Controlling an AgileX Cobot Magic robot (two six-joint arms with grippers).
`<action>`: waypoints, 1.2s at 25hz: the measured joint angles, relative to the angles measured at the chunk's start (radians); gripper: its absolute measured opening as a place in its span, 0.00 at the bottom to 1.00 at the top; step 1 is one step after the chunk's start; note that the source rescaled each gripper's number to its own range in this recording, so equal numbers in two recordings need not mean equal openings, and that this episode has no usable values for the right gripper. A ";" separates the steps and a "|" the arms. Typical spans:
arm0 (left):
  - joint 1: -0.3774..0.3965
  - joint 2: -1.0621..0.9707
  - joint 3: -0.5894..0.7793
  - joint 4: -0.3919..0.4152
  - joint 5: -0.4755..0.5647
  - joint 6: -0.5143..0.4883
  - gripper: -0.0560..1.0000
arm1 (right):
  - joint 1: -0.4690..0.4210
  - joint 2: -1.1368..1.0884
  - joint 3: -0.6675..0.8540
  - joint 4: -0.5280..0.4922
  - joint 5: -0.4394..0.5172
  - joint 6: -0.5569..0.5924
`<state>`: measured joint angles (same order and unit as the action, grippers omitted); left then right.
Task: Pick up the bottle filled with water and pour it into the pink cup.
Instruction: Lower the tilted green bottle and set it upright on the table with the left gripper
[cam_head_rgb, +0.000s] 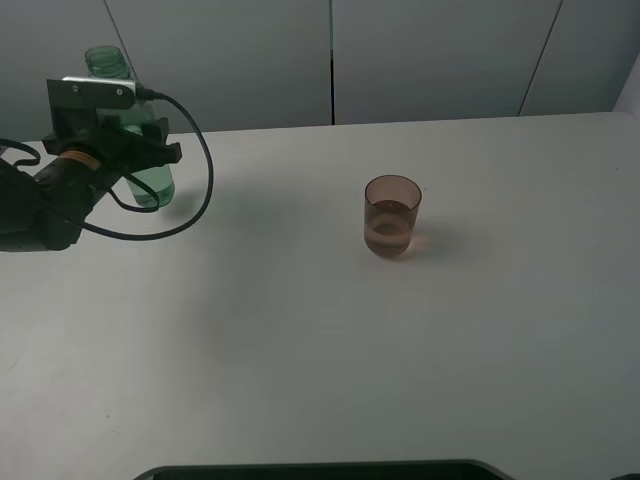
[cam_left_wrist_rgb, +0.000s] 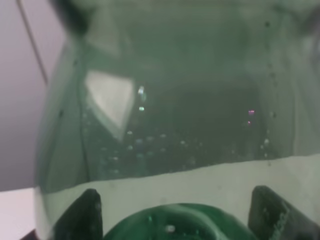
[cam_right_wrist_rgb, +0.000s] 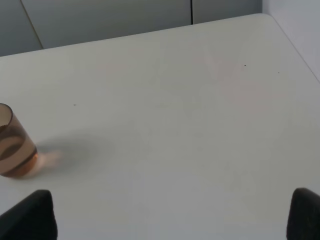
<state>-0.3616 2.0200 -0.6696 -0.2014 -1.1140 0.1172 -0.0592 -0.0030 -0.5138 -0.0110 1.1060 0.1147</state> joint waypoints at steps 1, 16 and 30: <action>0.002 0.008 0.000 0.000 -0.007 -0.004 0.05 | 0.000 0.000 0.000 0.000 0.000 0.000; 0.002 0.026 0.000 0.047 -0.015 -0.011 0.05 | 0.000 0.000 0.000 0.000 0.000 0.000; 0.002 0.110 -0.002 0.042 -0.104 -0.052 0.05 | 0.000 0.000 0.000 0.000 0.000 0.000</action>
<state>-0.3594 2.1304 -0.6716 -0.1597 -1.2185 0.0649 -0.0592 -0.0030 -0.5138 -0.0110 1.1060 0.1147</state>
